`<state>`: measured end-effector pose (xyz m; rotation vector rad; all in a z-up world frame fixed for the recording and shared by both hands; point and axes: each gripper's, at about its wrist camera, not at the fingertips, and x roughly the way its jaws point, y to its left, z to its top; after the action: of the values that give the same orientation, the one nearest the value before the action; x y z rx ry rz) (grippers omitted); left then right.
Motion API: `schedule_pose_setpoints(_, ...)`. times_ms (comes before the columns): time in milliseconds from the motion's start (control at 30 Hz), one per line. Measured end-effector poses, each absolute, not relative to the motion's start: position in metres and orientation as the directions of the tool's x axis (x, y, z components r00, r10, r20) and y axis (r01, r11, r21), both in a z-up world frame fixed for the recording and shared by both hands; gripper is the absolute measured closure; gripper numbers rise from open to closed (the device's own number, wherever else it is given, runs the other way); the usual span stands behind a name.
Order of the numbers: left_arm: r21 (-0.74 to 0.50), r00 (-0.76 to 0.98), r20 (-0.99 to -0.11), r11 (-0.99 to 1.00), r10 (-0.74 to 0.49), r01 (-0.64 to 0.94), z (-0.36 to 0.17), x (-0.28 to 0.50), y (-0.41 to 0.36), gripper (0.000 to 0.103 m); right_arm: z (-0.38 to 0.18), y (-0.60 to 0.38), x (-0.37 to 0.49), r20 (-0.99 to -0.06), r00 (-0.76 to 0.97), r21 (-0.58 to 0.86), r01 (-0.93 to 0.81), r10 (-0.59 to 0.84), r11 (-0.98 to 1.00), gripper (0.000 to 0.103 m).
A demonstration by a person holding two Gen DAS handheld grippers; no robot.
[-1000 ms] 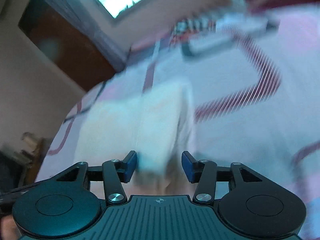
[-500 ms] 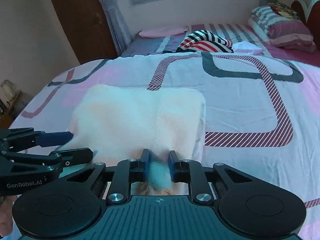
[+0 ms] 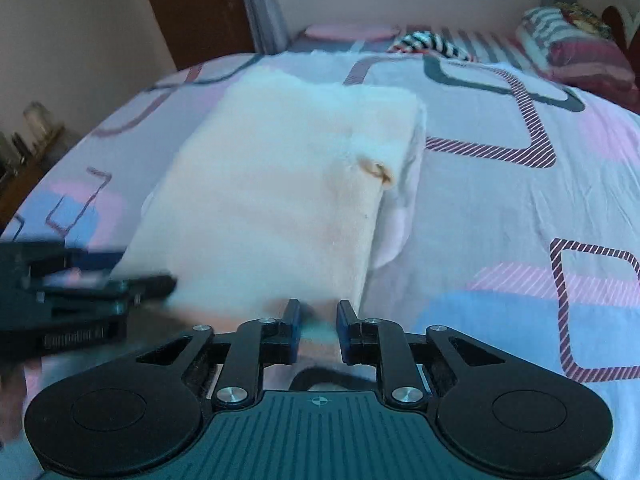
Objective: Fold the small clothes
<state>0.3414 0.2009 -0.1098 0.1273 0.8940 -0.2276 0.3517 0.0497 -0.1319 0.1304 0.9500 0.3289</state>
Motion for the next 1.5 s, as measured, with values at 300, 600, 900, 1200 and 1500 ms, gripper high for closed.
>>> schedule_pose_setpoints(300, 0.051, 0.689, -0.716, 0.977, -0.109, 0.207, -0.047, 0.266, 0.186, 0.057, -0.071, 0.009, 0.282, -0.704, 0.600, 0.326, -0.201, 0.379, 0.924, 0.085)
schedule_pose_setpoints(600, 0.060, 0.828, -0.558, 0.993, -0.053, 0.104, 0.009, 0.119, 0.167, 0.000, -0.008, -0.026, 0.136, -0.588, 0.778, 0.218, -0.109, 0.220, 0.970, 0.000)
schedule_pose_setpoints(900, 0.096, 0.858, -0.513, 0.992, -0.025, 0.087, 0.039, 0.030, 0.149, 0.000, 0.029, -0.036, 0.038, -0.567, 0.797, 0.211, -0.106, 0.210, 0.972, 0.000)
schedule_pose_setpoints(1200, -0.002, 0.877, -0.477, 0.998, -0.052, 0.058, 0.062, -0.024, 0.156, 0.000, 0.058, -0.028, -0.026, -0.528, 0.826, 0.141, -0.147, 0.199, 0.979, 0.000)
schedule_pose_setpoints(1500, -0.007, 0.893, -0.445, 0.997, -0.067, 0.071, 0.078, -0.041, 0.162, 0.000, 0.073, -0.029, -0.043, -0.485, 0.852, 0.142, -0.145, 0.197, 0.979, 0.000)
